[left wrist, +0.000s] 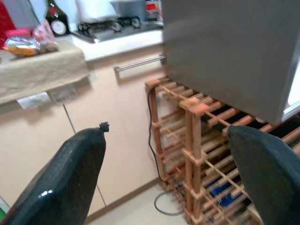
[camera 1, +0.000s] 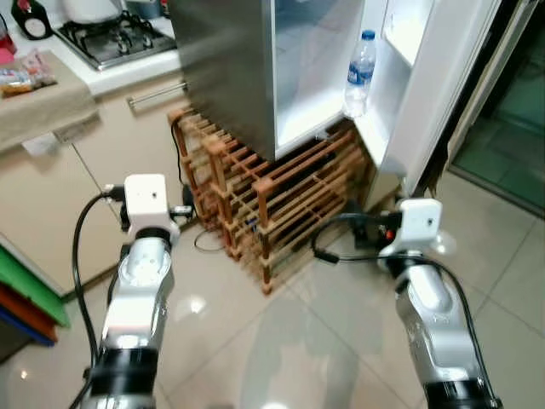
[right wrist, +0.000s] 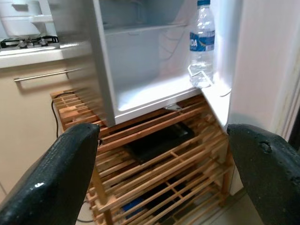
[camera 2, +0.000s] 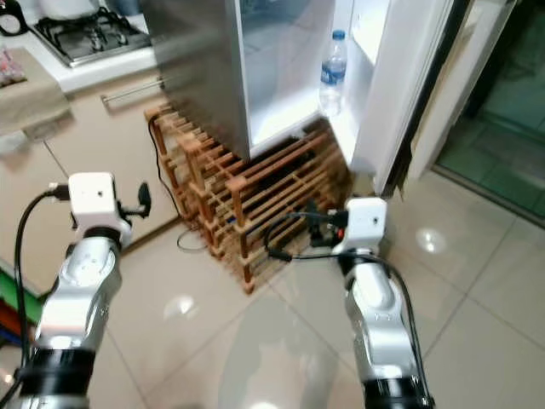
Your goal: Restocking fridge
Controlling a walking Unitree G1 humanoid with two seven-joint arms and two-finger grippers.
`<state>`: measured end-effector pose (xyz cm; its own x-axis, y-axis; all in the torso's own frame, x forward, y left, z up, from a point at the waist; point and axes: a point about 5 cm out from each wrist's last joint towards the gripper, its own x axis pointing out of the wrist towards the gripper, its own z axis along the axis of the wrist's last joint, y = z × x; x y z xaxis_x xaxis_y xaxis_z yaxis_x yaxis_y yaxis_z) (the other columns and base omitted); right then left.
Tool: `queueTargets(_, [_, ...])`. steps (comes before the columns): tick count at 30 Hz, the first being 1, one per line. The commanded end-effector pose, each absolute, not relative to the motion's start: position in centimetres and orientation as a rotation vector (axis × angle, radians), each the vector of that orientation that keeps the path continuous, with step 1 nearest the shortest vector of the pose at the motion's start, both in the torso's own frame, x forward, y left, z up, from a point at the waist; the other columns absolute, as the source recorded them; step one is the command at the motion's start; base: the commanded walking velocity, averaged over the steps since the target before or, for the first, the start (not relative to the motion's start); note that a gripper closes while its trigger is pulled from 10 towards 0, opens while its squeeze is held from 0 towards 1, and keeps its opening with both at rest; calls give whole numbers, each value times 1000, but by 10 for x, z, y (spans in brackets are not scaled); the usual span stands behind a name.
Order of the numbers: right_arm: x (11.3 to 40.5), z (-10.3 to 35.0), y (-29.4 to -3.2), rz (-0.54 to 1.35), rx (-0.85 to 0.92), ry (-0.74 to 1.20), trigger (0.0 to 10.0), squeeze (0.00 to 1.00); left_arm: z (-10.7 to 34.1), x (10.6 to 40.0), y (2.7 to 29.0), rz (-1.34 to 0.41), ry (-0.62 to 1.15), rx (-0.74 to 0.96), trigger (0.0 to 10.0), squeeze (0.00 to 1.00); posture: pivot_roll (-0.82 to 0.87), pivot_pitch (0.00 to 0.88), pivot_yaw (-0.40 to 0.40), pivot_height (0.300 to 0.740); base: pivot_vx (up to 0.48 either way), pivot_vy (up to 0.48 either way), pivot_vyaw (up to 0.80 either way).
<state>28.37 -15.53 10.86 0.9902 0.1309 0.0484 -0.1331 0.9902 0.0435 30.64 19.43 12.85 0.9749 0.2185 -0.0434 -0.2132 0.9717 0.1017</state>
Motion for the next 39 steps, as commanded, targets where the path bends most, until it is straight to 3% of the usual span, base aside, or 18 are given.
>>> queueTargets(1, [283, 112, -163, 106, 23, -57, 10000, 0, 126, 308, 189, 203, 73, 91, 10000, 0, -49, 0, 38, 740, 480, 0, 0])
queueTargets(17, [284, 115, -164, 112, 7, -71, 10000, 0, 127, 310, 182, 194, 64, 74, 10000, 0, -53, 0, 41, 740, 480, 0, 491])
queueTargets(22, [285, 110, -164, 112, 12, -41, 10000, 0, 129, 312, 179, 189, 54, 68, 10000, 0, -55, 0, 40, 740, 0, 0, 185])
queueTargets(39, [288, 113, -168, 95, -6, -52, 10000, 0, 127, 313, 178, 203, 68, 84, 10000, 0, -58, 0, 40, 740, 338, -335, 321])
